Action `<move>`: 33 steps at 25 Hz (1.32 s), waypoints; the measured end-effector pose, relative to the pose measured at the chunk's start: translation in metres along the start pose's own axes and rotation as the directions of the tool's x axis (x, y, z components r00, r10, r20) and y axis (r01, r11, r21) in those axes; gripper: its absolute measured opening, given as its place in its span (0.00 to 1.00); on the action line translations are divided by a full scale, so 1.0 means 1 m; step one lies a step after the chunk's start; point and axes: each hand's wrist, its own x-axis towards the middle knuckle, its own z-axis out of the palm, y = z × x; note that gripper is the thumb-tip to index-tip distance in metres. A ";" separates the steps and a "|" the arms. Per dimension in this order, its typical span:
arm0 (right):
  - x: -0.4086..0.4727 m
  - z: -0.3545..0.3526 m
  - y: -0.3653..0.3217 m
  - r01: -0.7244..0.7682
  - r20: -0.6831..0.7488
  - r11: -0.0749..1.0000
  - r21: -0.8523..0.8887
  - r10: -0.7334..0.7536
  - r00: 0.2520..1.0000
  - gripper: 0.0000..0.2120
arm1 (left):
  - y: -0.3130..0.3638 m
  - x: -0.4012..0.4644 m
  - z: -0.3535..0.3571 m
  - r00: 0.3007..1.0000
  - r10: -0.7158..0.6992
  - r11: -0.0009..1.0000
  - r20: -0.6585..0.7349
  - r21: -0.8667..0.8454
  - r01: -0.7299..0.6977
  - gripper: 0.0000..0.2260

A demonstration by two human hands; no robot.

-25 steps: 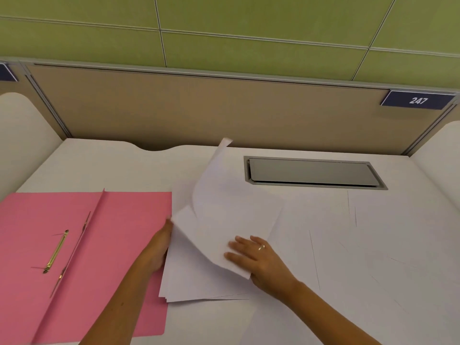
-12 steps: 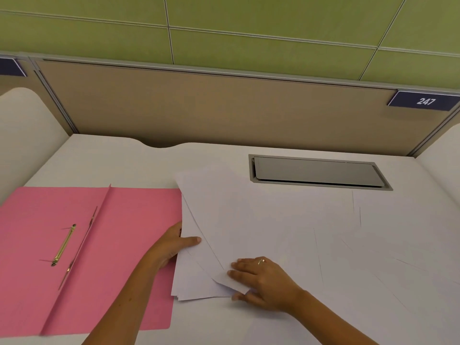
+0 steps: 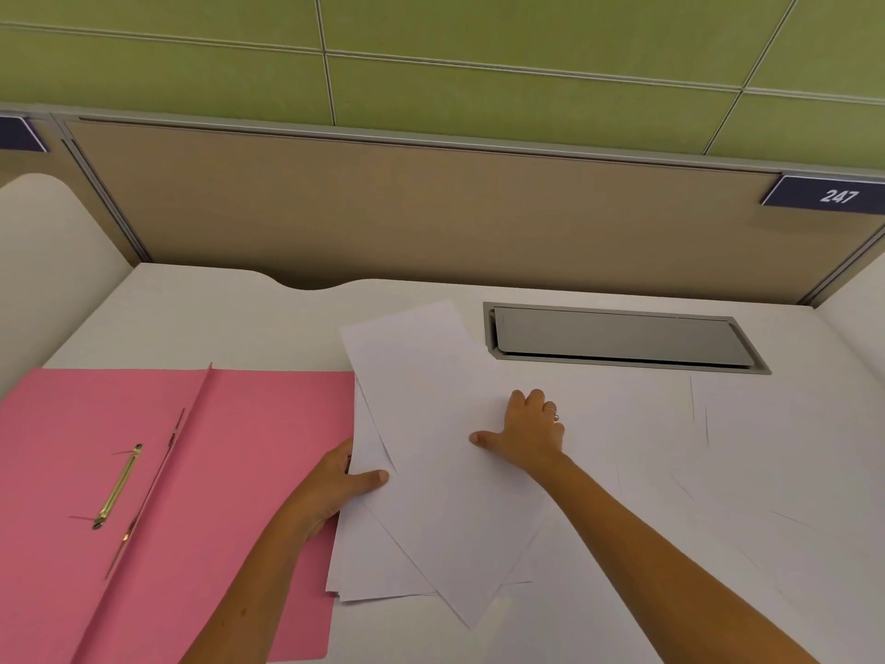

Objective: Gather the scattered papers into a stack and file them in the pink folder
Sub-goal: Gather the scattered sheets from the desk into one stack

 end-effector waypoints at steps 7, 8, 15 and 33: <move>0.019 -0.007 -0.004 -0.146 0.079 0.984 0.106 0.138 0.987 0.38 | -0.001 0.001 -0.001 1.000 -0.007 1.000 0.011 -0.002 0.007 0.18; 0.021 -0.007 -0.003 -0.163 0.100 0.976 0.147 0.149 0.984 0.35 | -0.001 0.001 -0.001 1.000 -0.007 1.000 0.009 -0.002 0.007 0.18; 0.027 -0.024 0.038 -0.054 -0.150 0.728 0.684 0.213 0.965 0.08 | 0.001 0.001 -0.001 1.000 -0.016 1.000 0.011 -0.011 0.017 0.18; 0.006 -0.019 0.184 -0.443 -0.308 0.712 0.545 0.661 0.684 0.26 | 0.001 -0.029 -0.046 0.996 0.000 0.982 -0.088 -0.186 -0.016 0.27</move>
